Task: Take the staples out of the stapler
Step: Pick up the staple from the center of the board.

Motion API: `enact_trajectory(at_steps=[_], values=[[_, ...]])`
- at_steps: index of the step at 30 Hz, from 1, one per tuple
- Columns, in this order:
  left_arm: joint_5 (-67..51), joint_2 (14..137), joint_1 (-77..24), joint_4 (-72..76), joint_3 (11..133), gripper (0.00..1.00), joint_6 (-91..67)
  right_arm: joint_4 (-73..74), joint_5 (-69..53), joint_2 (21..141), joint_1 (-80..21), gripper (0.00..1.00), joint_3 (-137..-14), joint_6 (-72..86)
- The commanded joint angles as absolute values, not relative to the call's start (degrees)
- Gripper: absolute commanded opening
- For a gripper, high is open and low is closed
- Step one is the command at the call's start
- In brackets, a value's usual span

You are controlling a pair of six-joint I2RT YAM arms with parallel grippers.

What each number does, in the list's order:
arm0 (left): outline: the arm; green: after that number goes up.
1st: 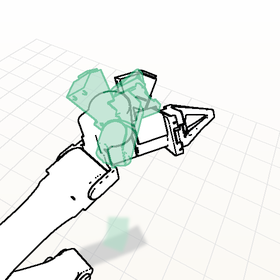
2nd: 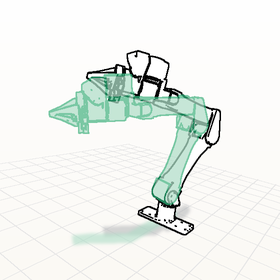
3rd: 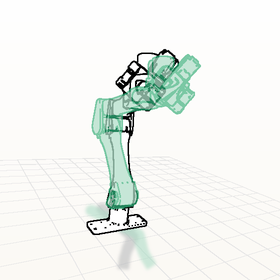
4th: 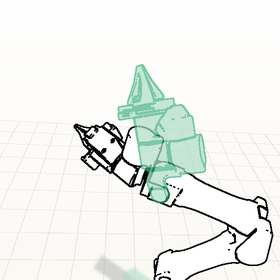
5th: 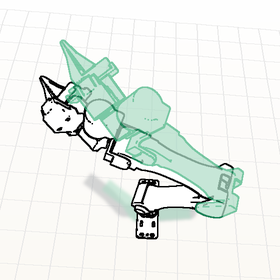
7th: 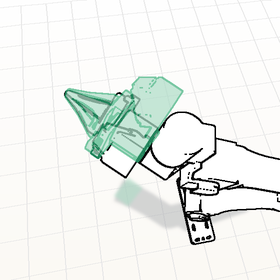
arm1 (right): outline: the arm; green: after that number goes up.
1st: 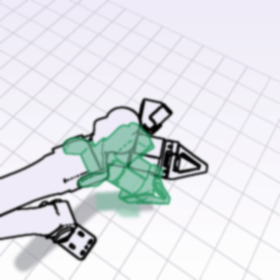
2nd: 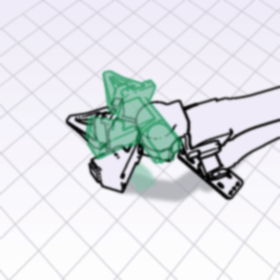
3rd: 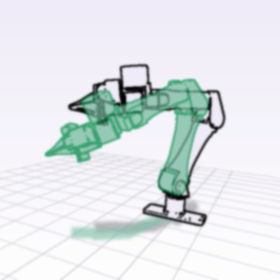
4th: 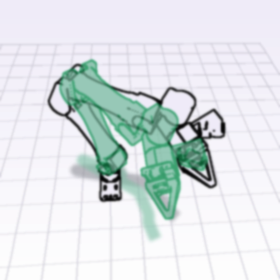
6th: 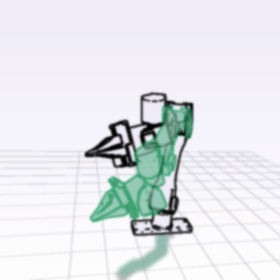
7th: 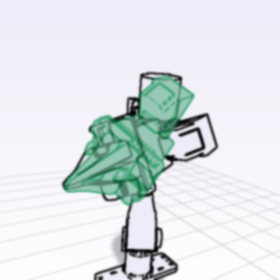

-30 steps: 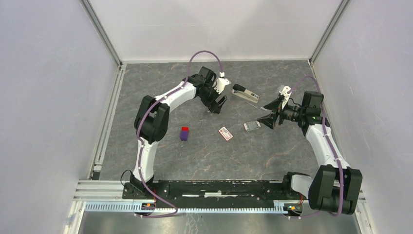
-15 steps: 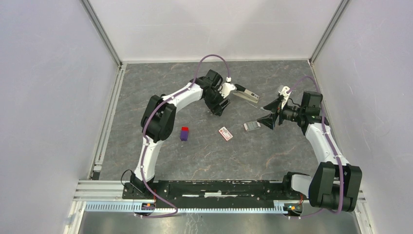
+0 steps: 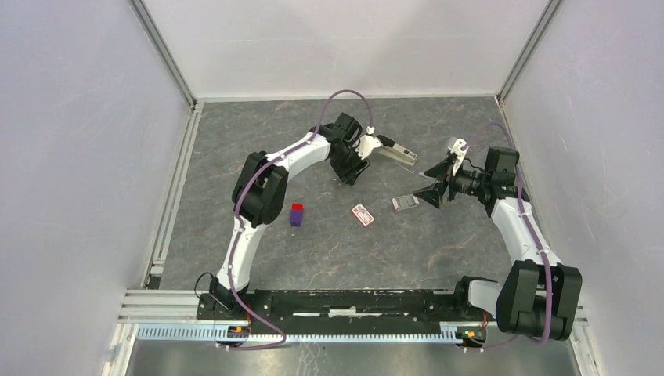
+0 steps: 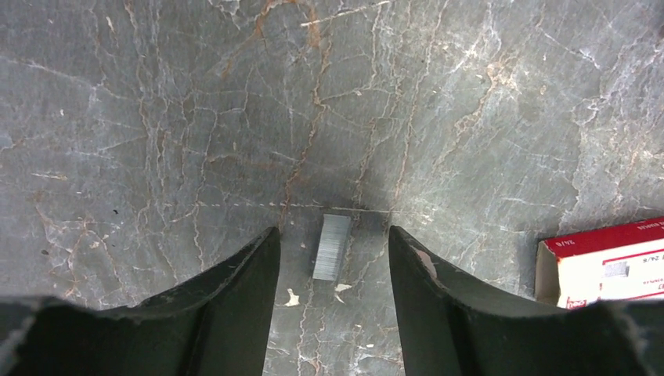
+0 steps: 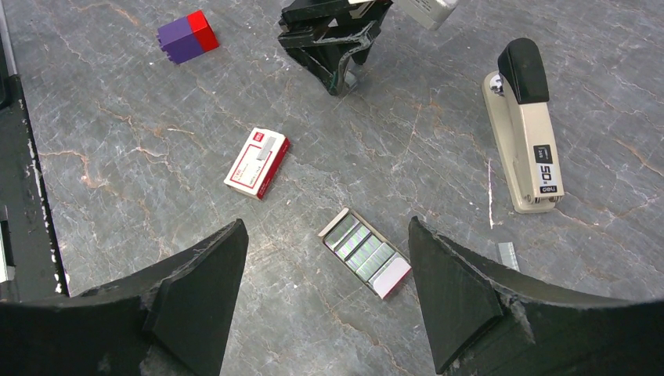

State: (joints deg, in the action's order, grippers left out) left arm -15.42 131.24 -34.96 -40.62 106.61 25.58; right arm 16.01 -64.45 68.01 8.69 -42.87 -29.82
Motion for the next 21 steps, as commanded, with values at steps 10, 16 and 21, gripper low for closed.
enact_trajectory(at_steps=[10,16,21], values=[[-10.4,132.5,-36.5,-41.4,108.9,0.54,28.8,16.1,-65.7,68.0,8.9,0.81,-44.4,-30.4],[-8.1,132.4,-37.5,-41.4,108.9,0.51,29.1,16.2,-65.7,68.2,9.0,0.81,-44.4,-30.6],[-7.3,132.3,-37.9,-41.5,108.5,0.49,29.3,16.4,-65.9,68.1,9.0,0.81,-44.4,-30.7]])
